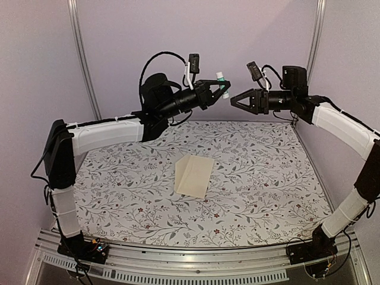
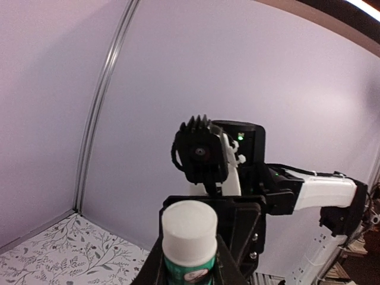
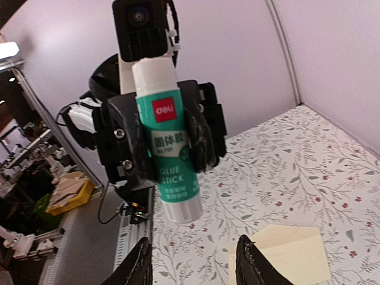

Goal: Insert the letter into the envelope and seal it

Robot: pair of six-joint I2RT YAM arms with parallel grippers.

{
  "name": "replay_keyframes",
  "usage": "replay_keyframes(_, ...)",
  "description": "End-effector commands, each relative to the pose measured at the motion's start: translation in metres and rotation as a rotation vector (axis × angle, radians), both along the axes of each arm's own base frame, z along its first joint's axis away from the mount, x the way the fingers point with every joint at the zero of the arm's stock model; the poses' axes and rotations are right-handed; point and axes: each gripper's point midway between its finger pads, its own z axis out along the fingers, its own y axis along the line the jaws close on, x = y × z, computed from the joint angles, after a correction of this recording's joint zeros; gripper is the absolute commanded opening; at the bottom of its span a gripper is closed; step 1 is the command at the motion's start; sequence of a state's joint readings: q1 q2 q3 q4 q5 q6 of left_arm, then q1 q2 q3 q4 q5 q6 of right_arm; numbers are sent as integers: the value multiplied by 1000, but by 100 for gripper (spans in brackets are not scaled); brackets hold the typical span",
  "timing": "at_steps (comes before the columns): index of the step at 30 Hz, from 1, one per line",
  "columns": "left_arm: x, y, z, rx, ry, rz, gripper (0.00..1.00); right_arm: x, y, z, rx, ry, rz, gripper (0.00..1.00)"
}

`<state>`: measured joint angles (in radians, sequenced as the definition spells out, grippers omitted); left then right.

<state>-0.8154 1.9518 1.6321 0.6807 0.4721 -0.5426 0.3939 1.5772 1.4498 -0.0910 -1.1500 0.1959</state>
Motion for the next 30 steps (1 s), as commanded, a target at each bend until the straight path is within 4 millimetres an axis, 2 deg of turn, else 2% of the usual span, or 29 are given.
replay_keyframes(1, 15, 22, 28, -41, 5, 230, 0, 33, -19, -10, -262, -287, -372, 46)
replay_keyframes(5, 14, 21, 30, -61, 22, 284, 0, 34, -16, 0, -304, -383, -439, 46)
replay_keyframes(15, 1, 4, 24, -67, 36, 241, 0, 25, 10, 23, -276, -468, -407, 47)
replay_keyframes(22, -1, 2, 21, -71, 47, 228, 0, 19, 17, 32, -248, -472, -373, 40)
replay_keyframes(28, -1, 0, 20, -70, 50, 218, 0, 16, 19, 31, -242, -467, -358, 29)
replay_keyframes(30, -2, -1, 19, -69, 49, 213, 0, 15, 19, 32, -237, -463, -354, 22)
